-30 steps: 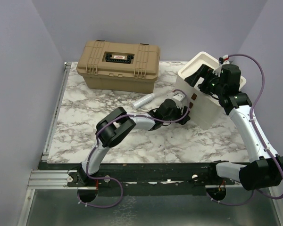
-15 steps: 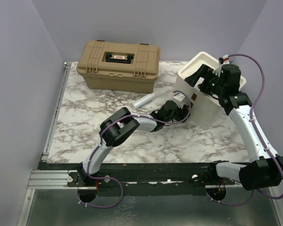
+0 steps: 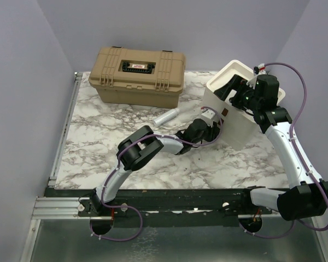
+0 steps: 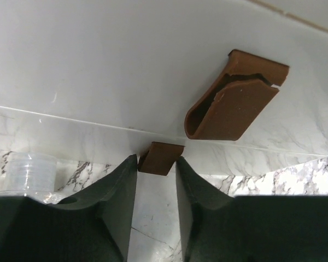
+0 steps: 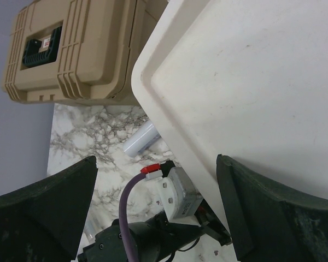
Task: Organize the makeup
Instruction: Open the drawer in the storage box.
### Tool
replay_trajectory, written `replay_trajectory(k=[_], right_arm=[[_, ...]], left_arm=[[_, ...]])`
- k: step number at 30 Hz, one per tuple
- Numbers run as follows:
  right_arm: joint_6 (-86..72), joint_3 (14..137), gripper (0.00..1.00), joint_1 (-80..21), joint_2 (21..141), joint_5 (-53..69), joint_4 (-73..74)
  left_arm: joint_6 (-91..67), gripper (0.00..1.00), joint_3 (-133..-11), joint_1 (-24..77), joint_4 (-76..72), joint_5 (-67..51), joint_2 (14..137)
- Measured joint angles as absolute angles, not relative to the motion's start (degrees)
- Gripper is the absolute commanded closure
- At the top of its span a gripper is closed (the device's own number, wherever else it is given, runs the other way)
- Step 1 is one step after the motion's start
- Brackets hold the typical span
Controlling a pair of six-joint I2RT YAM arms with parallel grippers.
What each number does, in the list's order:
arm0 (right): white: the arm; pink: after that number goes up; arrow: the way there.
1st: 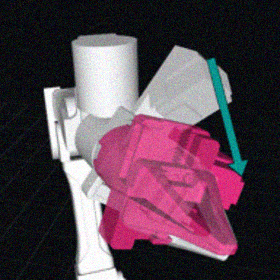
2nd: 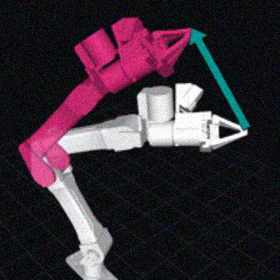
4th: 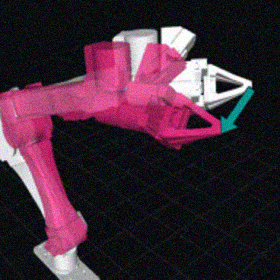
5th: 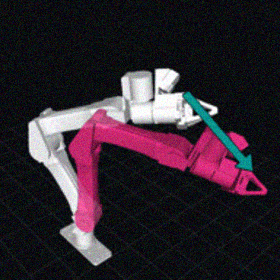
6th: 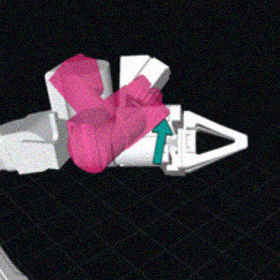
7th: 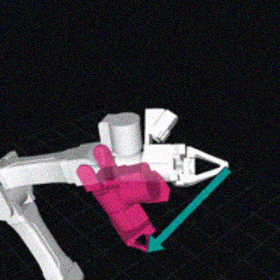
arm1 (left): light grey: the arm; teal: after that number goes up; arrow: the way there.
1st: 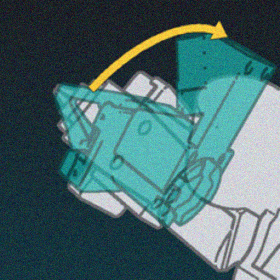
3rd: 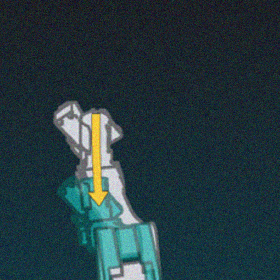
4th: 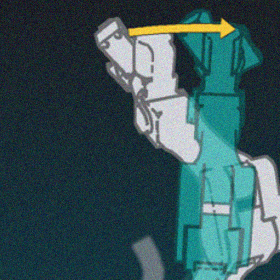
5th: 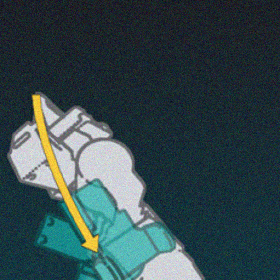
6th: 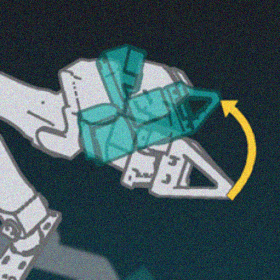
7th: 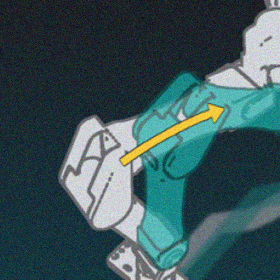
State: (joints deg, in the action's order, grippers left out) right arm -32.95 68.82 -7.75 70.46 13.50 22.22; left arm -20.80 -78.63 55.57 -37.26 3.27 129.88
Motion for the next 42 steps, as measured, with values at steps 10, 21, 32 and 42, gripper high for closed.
replay_trajectory(k=[10,21,32,42], right_arm=[[-32.9,68.8,0.04,-7.7,70.5,13.5,22.2],[-32.9,68.8,0.04,-7.7,70.5,13.5,22.3],[-32.4,69.1,0.04,-7.7,70.5,13.5,22.9],[-32.4,69.1,0.04,-7.7,70.5,13.6,22.8]], left_arm=[[-22.6,0.91,-78.7,55.6,-37.1,2.6,130.0],[-21.8,1.00,-76.8,55.5,-37.5,0.4,128.7],[-21.3,1.00,-71.3,55.5,-37.5,-1.3,124.8],[-21.8,1.00,-65.1,55.5,-37.7,-2.2,120.3]])
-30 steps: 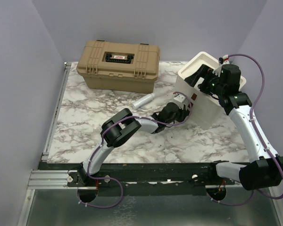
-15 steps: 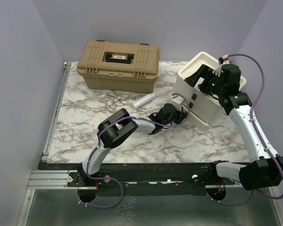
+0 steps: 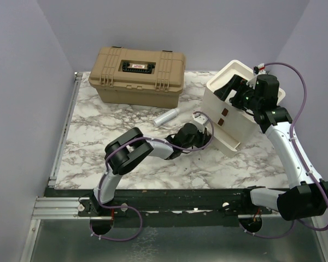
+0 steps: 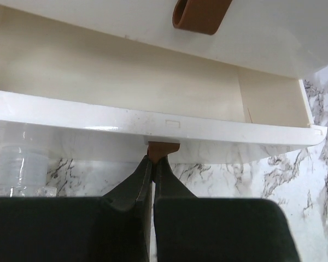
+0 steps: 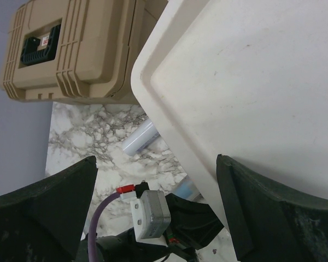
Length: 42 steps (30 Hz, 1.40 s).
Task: Organize the makeup
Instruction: Open the drawer in the storage box.
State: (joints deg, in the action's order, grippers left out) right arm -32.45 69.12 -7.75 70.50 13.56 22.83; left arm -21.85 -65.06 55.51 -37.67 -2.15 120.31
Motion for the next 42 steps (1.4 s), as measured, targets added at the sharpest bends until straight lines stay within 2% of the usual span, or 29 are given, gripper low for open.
replay_trajectory(k=[25,42], right_arm=[[-32.5,69.3,0.04,-7.7,70.5,13.6,23.2],[-32.5,69.3,0.04,-7.7,70.5,13.6,23.3]], left_arm=[[-27.9,1.00,-55.7,56.9,-37.4,-1.2,113.0],[-29.7,1.00,-54.5,57.1,-36.6,-0.8,111.8]])
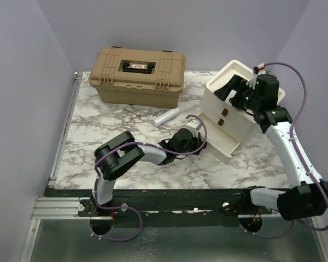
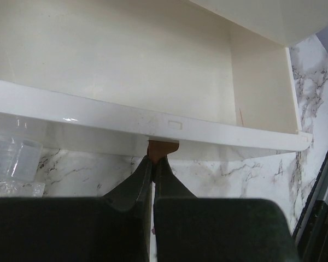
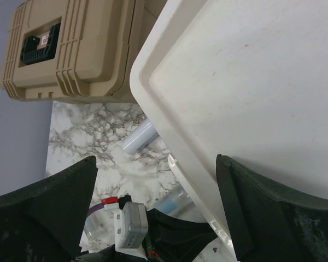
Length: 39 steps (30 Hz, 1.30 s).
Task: Organize the makeup
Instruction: Open the drawer in the storage box.
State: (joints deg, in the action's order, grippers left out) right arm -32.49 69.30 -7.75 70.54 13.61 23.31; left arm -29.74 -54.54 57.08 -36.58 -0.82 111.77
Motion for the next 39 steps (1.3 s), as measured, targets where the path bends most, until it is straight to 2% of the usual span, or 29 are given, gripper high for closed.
replay_trajectory(k=[8,9,14,17,20,27,36,39], right_arm=[[-32.5,69.3,0.04,-7.7,70.5,13.6,23.3],[-32.5,69.3,0.04,-7.7,70.5,13.6,23.3],[-32.5,69.3,0.04,-7.7,70.5,13.6,23.3],[-32.5,69.3,0.04,-7.7,70.5,13.6,23.3],[-32.4,69.3,0.03,-7.7,70.5,13.6,23.3],[-30.5,69.8,0.03,-7.8,70.6,14.3,23.9],[-23.6,70.2,0.03,-7.7,70.6,17.9,24.2],[-22.3,71.1,0.04,-7.8,70.4,20.5,24.4]], left_arm=[[-32.0,1.00,-56.0,55.9,-33.5,-1.2,111.8],[-32.2,0.97,-56.0,55.8,-33.4,-1.2,111.8],[-32.3,0.65,-56.3,55.6,-32.6,-1.5,111.8],[-32.5,0.56,-56.6,55.4,-32.0,-2.3,111.8],[-32.4,0.49,-56.7,55.1,-31.5,-3.0,111.8],[-31.8,0.44,-57.0,55.1,-30.3,-4.9,109.8],[-29.9,0.37,-54.3,53.1,-30.6,-6.0,98.4],[-29.9,0.29,-50.6,51.6,-30.6,-3.9,93.3]])
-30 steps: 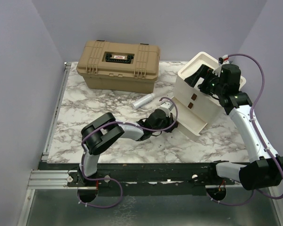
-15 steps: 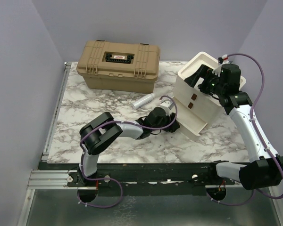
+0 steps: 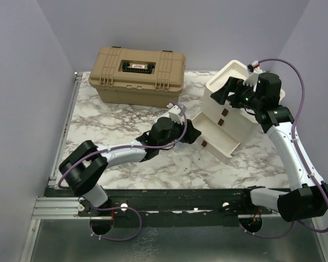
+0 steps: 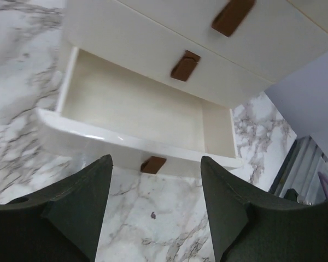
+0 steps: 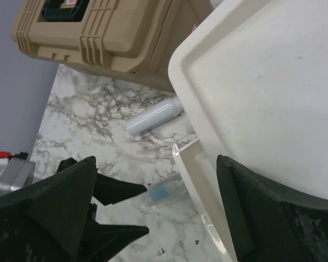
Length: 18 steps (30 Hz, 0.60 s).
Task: Organize the makeup
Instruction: Open the drawer in the storage box.
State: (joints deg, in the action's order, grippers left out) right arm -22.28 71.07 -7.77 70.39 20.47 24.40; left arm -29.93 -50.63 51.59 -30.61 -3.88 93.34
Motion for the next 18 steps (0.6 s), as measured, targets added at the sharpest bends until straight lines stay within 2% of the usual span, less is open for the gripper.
replay_trajectory(k=[3,6,10,18], right_arm=[[-22.1,71.2,0.04,-7.8,68.7,22.4,24.5],[-21.6,71.3,0.04,-7.8,66.6,24.2,24.5],[-20.9,73.1,0.04,-7.8,65.9,26.5,24.5],[-20.3,74.3,0.02,-7.8,66.0,29.4,26.6]], left_arm=[[-30.1,0.17,-46.3,49.9,-30.4,0.6,87.8],[-29.9,0.12,-43.5,47.8,-29.8,4.9,83.3],[-28.3,0.11,-43.6,43.9,-25.5,9.1,81.6],[-18.9,0.08,-46.5,38.2,-13.7,11.7,86.3]])
